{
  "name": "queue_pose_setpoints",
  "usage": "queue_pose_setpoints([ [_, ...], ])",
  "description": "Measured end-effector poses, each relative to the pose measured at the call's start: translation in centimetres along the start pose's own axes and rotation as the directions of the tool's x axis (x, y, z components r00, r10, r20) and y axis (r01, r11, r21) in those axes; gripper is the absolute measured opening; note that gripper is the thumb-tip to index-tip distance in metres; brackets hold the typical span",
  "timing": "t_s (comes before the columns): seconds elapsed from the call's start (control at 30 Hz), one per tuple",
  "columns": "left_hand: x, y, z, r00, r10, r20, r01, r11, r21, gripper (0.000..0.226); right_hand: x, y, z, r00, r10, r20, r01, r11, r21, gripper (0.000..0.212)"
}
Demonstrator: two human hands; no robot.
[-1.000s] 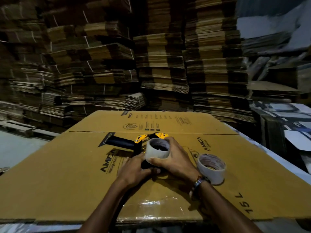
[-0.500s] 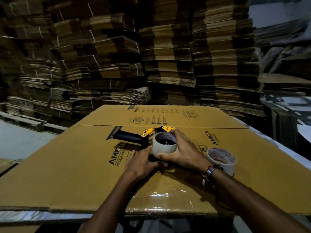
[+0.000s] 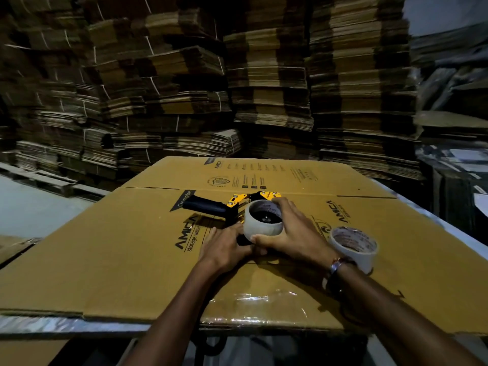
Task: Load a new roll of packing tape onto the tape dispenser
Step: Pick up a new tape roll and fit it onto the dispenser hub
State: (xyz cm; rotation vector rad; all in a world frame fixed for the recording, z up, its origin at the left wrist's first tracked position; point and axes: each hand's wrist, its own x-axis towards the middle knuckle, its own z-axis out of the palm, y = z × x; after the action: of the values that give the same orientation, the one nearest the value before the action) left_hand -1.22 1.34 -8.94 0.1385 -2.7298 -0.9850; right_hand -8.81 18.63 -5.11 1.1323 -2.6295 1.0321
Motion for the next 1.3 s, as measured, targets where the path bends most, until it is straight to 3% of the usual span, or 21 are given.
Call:
queue_pose_setpoints([
  [0.13,0.1,0.1,0.0,1.000,-0.009,0.007,0.009,1.000,0.014,0.085,1.3,-0.3,-1.1,0.994,0.022,0.103,-0.015,0.997,-0.071,0.079],
  [0.33,-0.1,0.3,-0.1,0.993,-0.091,-0.073,0.087,0.994,-0.061,0.093,-0.1,0.3,-0.2,0.999,0.039,-0.003,-0.038,0.998,0.055,0.084],
  [0.53,0.0,0.3,-0.2,0.990,-0.121,-0.070,0.109,0.983,-0.147,0.074,0.1,0.4,-0.4,0.998,0.044,0.041,-0.047,0.995,0.082,0.083],
  [0.9,0.5,0.4,0.0,0.991,-0.087,-0.100,0.082,0.995,-0.053,0.089,1.5,1.1,-1.7,0.971,-0.045,0.234,0.039,0.999,0.031,0.087],
  [1.13,0.3,0.2,0.0,0.993,-0.047,-0.104,0.046,0.999,-0.011,0.084,0.7,1.4,-0.8,0.988,-0.067,0.137,0.062,0.997,0.041,0.092],
  [1.3,0.1,0.4,-0.2,0.994,-0.053,-0.094,0.050,0.998,-0.032,0.079,1.7,1.0,-1.8,0.972,-0.003,0.234,0.007,1.000,-0.015,0.082],
])
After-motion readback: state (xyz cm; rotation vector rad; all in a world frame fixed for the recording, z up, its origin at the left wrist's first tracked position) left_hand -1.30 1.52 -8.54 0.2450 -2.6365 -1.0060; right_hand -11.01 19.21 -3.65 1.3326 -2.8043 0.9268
